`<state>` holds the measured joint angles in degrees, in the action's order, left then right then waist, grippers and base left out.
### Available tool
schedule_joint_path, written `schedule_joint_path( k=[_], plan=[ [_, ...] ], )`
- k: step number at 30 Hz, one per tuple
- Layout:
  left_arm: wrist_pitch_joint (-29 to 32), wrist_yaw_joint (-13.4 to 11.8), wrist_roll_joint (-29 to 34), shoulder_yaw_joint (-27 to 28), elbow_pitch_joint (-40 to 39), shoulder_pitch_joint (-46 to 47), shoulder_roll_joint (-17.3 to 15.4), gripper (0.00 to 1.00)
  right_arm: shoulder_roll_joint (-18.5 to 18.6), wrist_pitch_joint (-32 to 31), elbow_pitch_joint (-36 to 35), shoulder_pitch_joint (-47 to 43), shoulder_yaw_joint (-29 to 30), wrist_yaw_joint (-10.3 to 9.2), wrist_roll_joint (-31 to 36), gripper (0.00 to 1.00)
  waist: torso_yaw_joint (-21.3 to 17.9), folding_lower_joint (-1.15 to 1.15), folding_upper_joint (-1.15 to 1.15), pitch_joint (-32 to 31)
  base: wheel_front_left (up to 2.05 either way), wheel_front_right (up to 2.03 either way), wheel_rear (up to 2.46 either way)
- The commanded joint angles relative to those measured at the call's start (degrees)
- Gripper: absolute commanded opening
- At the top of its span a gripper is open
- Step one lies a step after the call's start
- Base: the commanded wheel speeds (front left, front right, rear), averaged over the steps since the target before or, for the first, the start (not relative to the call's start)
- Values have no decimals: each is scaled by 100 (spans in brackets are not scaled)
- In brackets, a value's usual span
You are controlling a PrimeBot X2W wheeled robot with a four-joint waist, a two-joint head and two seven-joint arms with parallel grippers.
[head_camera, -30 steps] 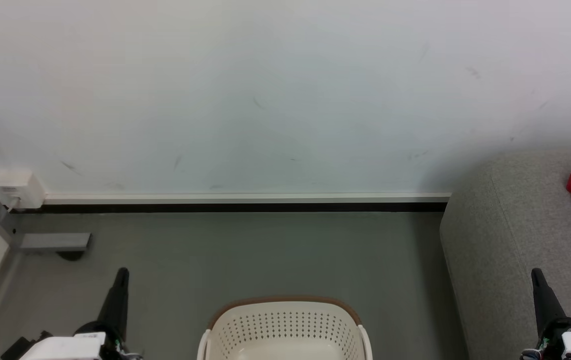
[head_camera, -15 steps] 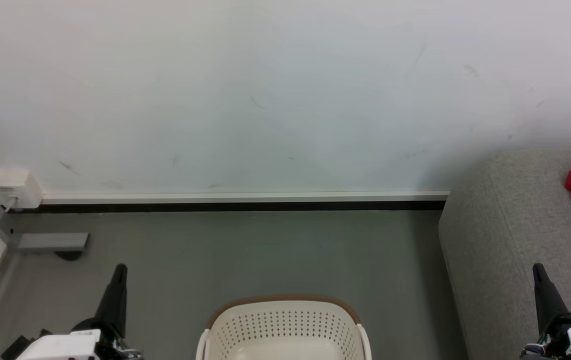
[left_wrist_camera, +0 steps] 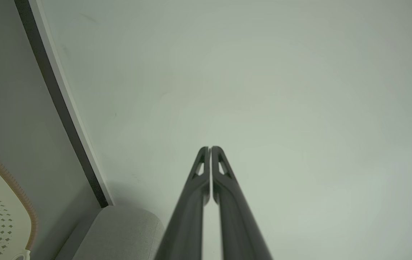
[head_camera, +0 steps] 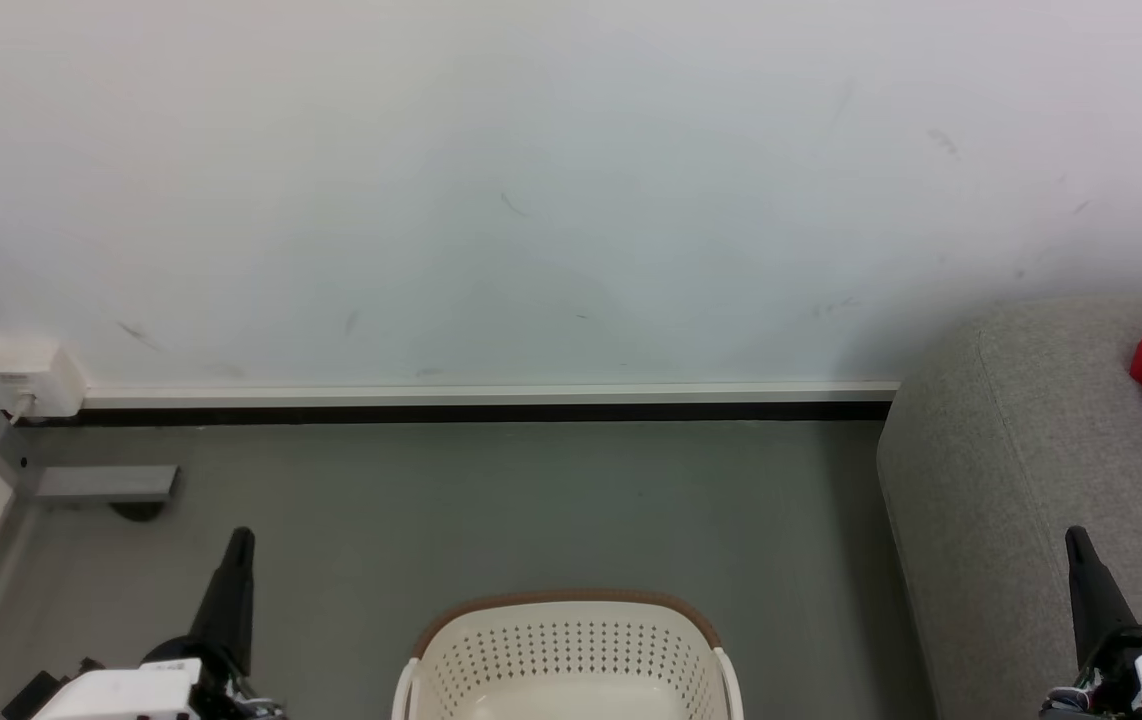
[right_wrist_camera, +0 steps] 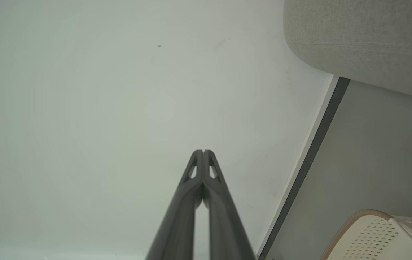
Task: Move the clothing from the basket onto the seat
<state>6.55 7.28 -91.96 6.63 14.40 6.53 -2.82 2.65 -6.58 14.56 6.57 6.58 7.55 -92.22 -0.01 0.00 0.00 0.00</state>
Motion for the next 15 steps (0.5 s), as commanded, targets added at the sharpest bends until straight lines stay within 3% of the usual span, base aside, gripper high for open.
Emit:
schedule_joint_path(
  k=[1,15],
  plan=[
    [31,27,-66,14,-14,38,-10,0,42,-26,-28,37,22,-12,-21,0,1,0,0,0,0,0,0],
    [31,27,-66,15,-13,38,-10,0,42,-26,-28,37,21,-12,-21,0,1,0,0,0,0,0,0]
  ],
)
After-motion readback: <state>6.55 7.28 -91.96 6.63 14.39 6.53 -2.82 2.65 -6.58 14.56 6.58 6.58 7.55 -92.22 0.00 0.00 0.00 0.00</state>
